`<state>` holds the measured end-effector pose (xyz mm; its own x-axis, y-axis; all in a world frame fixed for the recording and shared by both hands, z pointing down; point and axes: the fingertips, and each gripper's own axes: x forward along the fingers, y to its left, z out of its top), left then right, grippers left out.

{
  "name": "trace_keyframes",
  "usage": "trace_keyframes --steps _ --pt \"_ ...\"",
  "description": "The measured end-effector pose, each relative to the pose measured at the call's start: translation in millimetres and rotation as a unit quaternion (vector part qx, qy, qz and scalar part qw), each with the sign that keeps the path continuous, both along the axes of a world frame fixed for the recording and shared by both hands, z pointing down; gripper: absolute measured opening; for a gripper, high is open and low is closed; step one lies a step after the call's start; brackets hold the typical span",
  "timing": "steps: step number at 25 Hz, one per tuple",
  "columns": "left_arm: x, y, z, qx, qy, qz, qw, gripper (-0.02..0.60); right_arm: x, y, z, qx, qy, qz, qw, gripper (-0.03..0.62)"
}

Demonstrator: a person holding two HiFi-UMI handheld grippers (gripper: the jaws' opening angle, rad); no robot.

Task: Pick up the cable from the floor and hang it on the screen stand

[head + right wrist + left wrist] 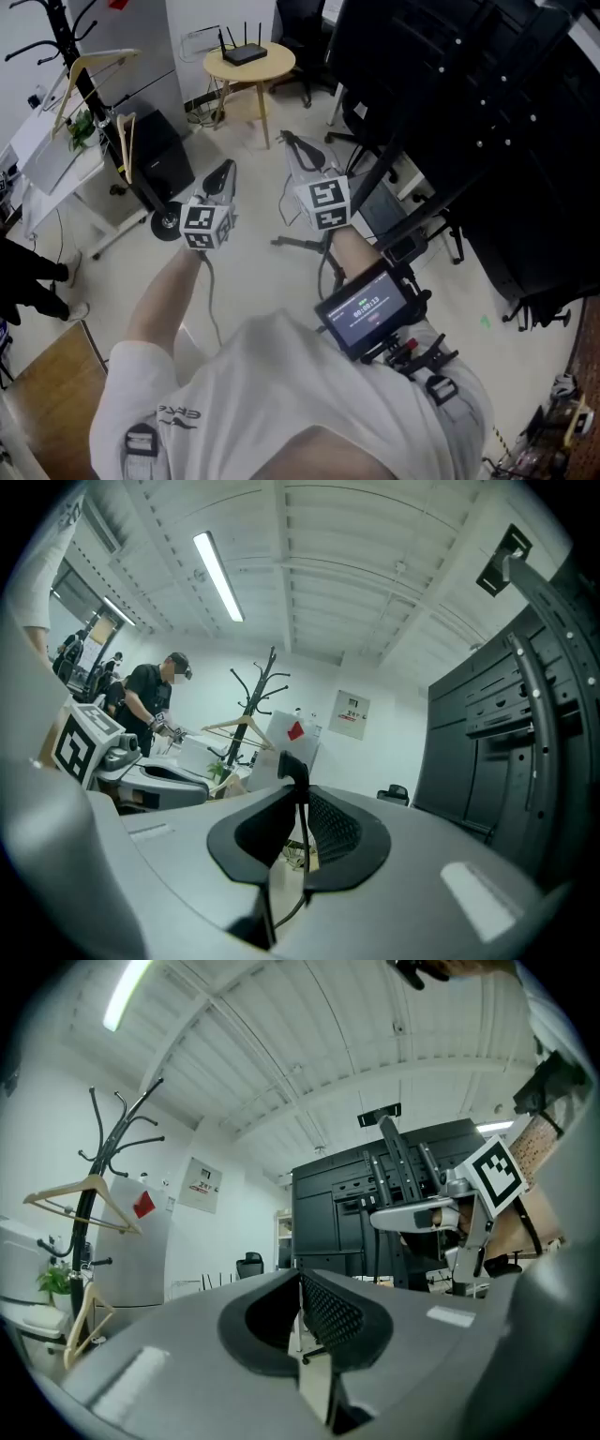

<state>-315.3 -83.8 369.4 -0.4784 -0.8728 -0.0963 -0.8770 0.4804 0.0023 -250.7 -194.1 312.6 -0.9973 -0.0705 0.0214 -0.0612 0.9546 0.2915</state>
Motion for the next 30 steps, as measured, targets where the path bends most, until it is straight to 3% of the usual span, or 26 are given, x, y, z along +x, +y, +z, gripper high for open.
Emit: trace_keyframes --steps 11,17,24,30 --pt "15 -13 -18 0.009 -0.014 0.028 0.9995 0.003 10 0 -40 0.019 -0.021 0.016 0.999 0.055" --pt "29 -30 -17 0.012 -0.01 0.064 0.9978 0.002 31 -9 -67 0.024 -0.041 0.045 0.998 0.055" --pt "58 -70 -5 0.0 -0.01 0.127 0.9918 0.002 66 -49 -88 0.01 -0.06 0.102 0.993 0.055" --pt "78 -124 11 -0.015 -0.013 0.161 0.9868 0.002 85 -98 -107 0.0 -0.081 0.121 0.989 0.055"
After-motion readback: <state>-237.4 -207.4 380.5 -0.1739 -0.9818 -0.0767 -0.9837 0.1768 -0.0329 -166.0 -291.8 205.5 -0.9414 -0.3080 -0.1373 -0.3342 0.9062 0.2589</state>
